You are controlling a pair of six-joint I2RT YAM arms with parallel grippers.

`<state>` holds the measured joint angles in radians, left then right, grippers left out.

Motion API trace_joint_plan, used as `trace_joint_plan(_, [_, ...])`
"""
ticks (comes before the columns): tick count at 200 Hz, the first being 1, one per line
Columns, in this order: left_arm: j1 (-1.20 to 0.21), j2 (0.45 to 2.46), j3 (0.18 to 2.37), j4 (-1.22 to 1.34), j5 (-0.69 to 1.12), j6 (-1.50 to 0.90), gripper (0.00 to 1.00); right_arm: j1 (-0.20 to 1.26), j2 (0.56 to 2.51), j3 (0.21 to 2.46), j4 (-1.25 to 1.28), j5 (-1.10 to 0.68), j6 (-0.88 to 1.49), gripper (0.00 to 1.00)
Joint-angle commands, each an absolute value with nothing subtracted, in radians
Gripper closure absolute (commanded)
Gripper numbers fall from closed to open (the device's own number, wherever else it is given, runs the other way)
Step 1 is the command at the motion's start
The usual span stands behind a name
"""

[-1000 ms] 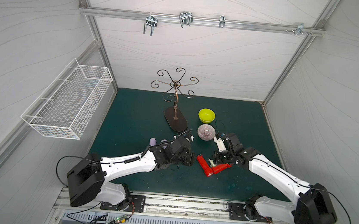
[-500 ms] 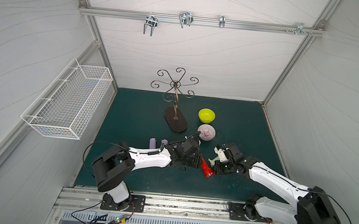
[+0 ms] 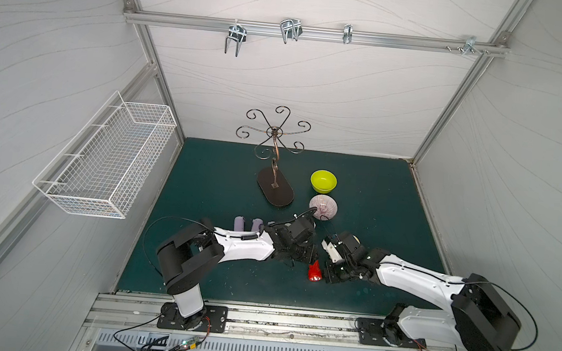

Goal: Close the plug at the bottom of the flashlight
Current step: Adjust the flashlight at the center of the board, then pick up the flashlight from the center of the board.

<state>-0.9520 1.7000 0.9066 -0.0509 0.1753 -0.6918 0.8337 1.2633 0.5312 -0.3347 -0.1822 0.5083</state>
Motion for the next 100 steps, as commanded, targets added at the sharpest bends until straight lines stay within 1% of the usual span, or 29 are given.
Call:
trace_joint_plan(1, [-0.958,1.719,0.962,-0.077,0.159,-0.679,0.49,0.838,1.224,0.539,-0.342,-0.148,0.518,1.00])
trace_joint_plan(22, [-0.968,1.741,1.004,-0.145,0.123,-0.655,0.49,0.830,1.189,0.541,-0.363,-0.138,0.518,0.99])
trace_joint_plan(42, [-0.993,1.782,1.077,-0.244,0.064,-0.623,0.49,0.808,1.137,0.543,-0.402,-0.123,0.505,0.95])
trace_joint_plan(100, [-1.019,1.904,1.242,-0.435,-0.053,-0.572,0.49,0.657,0.916,0.552,-0.566,-0.100,0.435,0.91])
